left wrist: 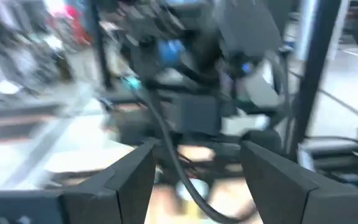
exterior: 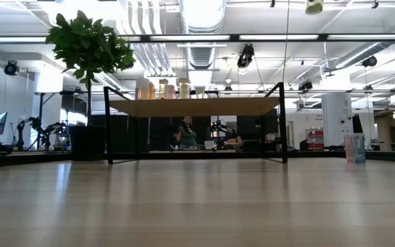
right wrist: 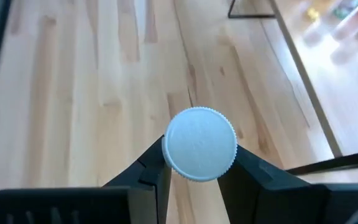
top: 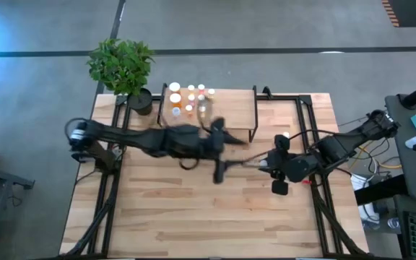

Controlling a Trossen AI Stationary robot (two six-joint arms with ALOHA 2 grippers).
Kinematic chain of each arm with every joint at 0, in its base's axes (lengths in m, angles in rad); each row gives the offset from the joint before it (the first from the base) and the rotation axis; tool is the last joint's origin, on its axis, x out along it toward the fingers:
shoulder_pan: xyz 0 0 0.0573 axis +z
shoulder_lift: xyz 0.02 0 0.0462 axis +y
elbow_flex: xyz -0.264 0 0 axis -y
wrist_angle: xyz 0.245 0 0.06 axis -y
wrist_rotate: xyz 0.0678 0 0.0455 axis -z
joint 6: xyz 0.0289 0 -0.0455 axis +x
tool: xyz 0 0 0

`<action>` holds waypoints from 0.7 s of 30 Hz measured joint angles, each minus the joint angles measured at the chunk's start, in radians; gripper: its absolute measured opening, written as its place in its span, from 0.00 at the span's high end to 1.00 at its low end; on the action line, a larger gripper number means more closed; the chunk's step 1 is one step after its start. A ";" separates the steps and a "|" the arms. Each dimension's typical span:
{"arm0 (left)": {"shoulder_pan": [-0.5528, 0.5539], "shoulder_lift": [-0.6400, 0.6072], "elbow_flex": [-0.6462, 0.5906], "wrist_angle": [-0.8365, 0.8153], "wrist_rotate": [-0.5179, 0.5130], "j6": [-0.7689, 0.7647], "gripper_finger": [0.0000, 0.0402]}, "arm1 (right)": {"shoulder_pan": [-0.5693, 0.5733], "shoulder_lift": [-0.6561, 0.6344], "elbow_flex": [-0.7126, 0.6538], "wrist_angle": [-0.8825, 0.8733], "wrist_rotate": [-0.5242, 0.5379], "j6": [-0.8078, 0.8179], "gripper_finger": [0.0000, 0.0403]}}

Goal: Pick and place medicine bottles onto shelf by color
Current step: Put the yellow pill bottle on the shelf

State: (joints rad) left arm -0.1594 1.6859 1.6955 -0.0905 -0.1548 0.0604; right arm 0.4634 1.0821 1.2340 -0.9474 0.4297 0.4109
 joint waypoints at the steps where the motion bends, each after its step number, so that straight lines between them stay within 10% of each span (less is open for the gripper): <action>1: 0.005 -0.026 -0.005 0.001 -0.028 0.018 0.46 | 0.000 -0.007 0.003 0.007 0.000 0.000 0.75; 21: 0.074 0.100 -0.099 0.211 0.115 -0.126 0.46 | -0.054 0.018 0.074 0.075 0.015 -0.036 0.75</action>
State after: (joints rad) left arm -0.0859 1.7855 1.5966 0.1206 -0.0395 -0.0655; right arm 0.4095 1.0997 1.3083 -0.8729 0.4450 0.3748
